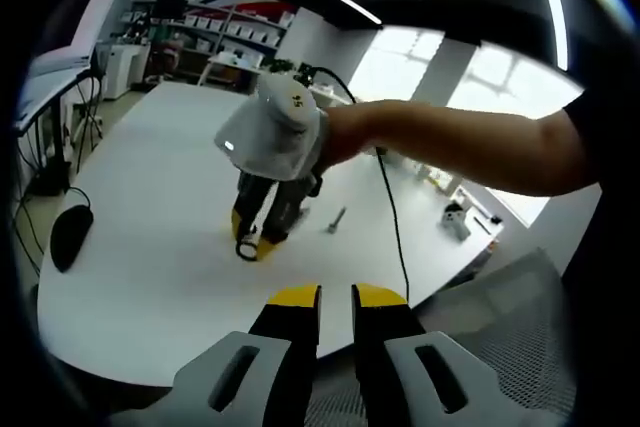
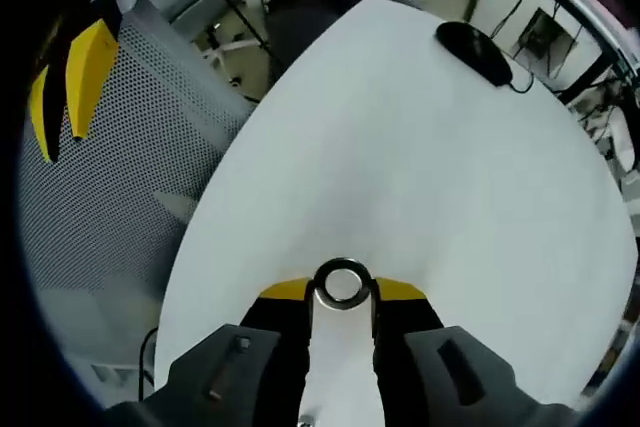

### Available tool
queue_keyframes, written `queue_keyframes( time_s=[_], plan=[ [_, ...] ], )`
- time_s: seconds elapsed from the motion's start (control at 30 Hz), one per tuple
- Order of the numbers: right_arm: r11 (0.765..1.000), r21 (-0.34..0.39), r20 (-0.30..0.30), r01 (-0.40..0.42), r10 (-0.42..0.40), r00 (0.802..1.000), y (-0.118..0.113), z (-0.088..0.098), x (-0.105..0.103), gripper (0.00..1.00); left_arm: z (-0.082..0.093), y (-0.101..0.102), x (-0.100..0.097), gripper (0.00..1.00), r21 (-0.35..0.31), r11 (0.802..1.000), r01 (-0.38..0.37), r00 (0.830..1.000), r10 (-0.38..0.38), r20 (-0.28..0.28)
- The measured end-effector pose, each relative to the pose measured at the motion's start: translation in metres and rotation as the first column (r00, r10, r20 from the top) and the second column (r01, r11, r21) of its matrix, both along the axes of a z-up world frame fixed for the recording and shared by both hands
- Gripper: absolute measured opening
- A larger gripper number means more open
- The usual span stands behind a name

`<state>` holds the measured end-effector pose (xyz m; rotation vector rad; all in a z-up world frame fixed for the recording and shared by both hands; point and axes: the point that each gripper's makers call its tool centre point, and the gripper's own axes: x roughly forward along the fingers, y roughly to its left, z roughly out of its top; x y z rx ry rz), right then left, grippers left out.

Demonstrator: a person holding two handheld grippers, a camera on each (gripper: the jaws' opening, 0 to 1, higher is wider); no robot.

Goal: Place the washer onto the threaded stud by aligning its center hole with the stud, sliding it down to the base, and recovering from edge contact or off-axis alignment until the washer reaches the visible bottom stop.

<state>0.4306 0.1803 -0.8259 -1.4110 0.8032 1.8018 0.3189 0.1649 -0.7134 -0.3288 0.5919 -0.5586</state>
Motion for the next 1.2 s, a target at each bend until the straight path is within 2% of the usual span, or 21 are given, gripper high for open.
queue_keyframes(
  time_s=[0.13,0.27,0.53,0.67,0.77,0.97,1.07,1.2],
  plan=[
    [1.0,-0.009,0.002,-0.026,0.026,1.0,-0.004,0.016,0.0,0.23,0.0,0.0,0.0,0.1,-0.001,1.0,0.0,1.0,0.0,0.002],
    [0.999,0.001,0.032,-0.042,0.042,0.999,-0.005,0.034,0.006,0.23,0.0,0.0,0.0,0.1,-0.002,1.0,-0.003,1.0,0.003,0.002],
    [1.0,-0.003,0.09,-0.03,0.031,0.995,-0.01,0.057,0.032,0.23,0.001,0.0,0.0,0.1,-0.002,1.0,-0.005,1.0,0.005,0.003],
    [1.0,-0.008,0.123,-0.015,0.016,0.992,-0.012,0.058,0.045,0.23,0.001,0.001,0.0,0.1,-0.004,1.0,-0.007,1.0,0.007,0.005],
    [1.0,-0.008,0.124,-0.009,0.01,0.992,-0.013,0.055,0.048,0.23,0.001,0.001,0.001,0.1,-0.004,1.0,-0.006,1.0,0.006,0.004],
    [1.0,-0.008,0.136,0.003,-0.002,0.991,-0.011,0.043,0.054,0.23,0.001,0.001,0.001,0.1,-0.005,1.0,-0.007,1.0,0.007,0.003],
    [1.0,-0.024,0.16,-0.005,0.009,0.987,-0.013,0.036,0.06,0.23,0.001,0.0,0.001,0.1,-0.005,1.0,-0.007,1.0,0.007,0.003],
    [1.0,-0.011,0.136,0.023,-0.021,0.991,-0.009,0.031,0.061,0.23,0.001,0.0,0.001,0.1,-0.005,1.0,-0.006,1.0,0.006,0.002]
  ],
)
